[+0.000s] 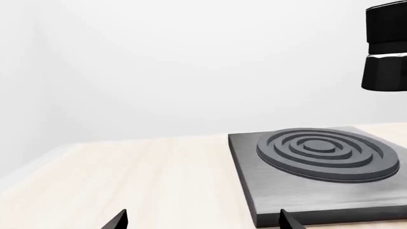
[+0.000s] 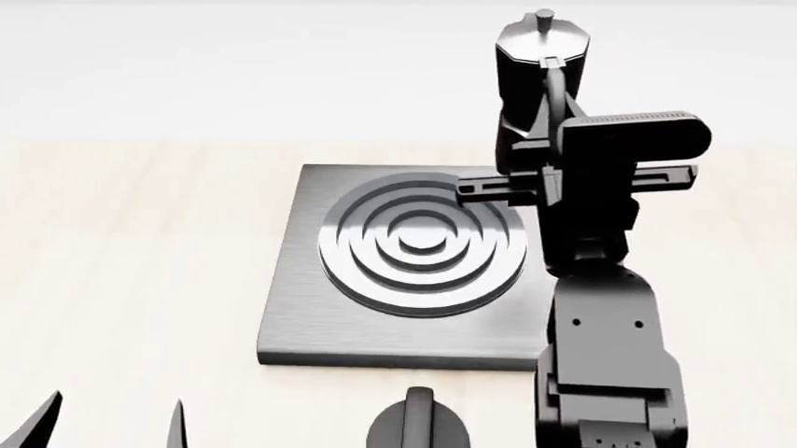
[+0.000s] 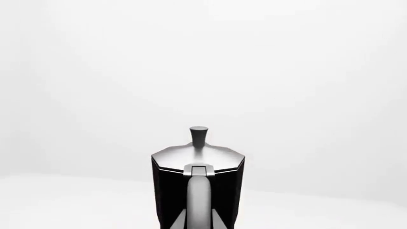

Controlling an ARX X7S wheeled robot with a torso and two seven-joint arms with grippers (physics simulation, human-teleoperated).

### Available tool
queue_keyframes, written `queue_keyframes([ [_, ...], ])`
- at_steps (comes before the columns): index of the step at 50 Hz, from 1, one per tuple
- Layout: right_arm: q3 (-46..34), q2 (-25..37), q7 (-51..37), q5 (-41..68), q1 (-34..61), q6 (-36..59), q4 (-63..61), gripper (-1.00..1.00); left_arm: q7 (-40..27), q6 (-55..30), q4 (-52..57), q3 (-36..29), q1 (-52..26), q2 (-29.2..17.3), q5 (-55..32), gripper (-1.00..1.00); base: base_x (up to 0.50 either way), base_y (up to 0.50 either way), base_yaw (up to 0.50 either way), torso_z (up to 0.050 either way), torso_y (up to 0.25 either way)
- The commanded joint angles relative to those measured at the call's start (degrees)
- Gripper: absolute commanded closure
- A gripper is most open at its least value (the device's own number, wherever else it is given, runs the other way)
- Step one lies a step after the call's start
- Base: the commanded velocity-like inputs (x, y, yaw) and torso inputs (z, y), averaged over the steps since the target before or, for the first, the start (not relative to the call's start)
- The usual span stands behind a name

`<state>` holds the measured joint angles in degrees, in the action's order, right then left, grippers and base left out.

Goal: Put the moka pot on the stove.

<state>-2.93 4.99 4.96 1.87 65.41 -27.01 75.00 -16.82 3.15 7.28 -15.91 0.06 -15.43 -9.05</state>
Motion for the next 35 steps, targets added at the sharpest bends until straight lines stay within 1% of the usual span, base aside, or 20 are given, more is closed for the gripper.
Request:
queue_keyframes([
  [1, 1.6, -2.3, 2.0, -0.7, 1.0, -1.7, 0.0, 1.0, 0.7, 0.7, 0.0, 0.8, 0.4, 0.0, -1.8, -1.0, 0.0, 0.0, 0.0, 0.0, 0.01],
  [8, 2.5, -3.6, 3.0, -0.6, 0.5, -1.6, 0.0, 1.0, 0.6, 0.8, -0.2, 0.7, 0.3, -0.2, -1.9, -1.0, 0.0, 0.0, 0.0, 0.0, 0.0],
  [10, 3.3, -4.0, 4.5, 0.0, 0.5, -1.4, 0.0, 1.0, 0.6, 1.1, -0.6, 0.7, 0.2, -0.1, -1.9, -1.0, 0.0, 0.0, 0.0, 0.0, 0.005],
  [15, 2.8, -4.6, 4.0, -0.7, 0.3, -1.5, 0.0, 1.0, 1.2, 6.3, -5.7, 0.3, 0.4, 0.7, -1.1, -1.0, 0.0, 0.0, 0.0, 0.0, 0.0],
  [17, 1.5, -4.8, 3.5, -0.8, 0.1, -1.6, 0.0, 1.0, 1.5, 9.1, -8.7, 0.3, 0.4, 1.1, -0.9, -1.0, 0.0, 0.0, 0.0, 0.0, 0.005],
  [18, 1.1, -4.9, 3.6, -0.1, 0.1, -1.5, 0.0, 1.0, 1.2, 7.7, -7.1, 0.3, 0.4, 0.8, -1.0, -1.0, 0.0, 0.0, 0.0, 0.0, 0.0],
  [25, -2.6, -4.9, 3.6, 4.5, 0.2, -1.6, 0.0, 1.0, 1.0, 7.6, -6.7, 0.3, 0.5, 0.6, -1.2, -1.0, 0.0, 0.0, 0.0, 0.0, 0.001],
  [35, -10.7, -5.0, 3.0, 12.8, 0.1, -1.7, 0.0, 1.0, 0.9, 7.4, -6.5, 0.1, 0.3, 0.4, -1.4, -1.0, 0.0, 0.0, 0.0, 0.0, 0.001],
])
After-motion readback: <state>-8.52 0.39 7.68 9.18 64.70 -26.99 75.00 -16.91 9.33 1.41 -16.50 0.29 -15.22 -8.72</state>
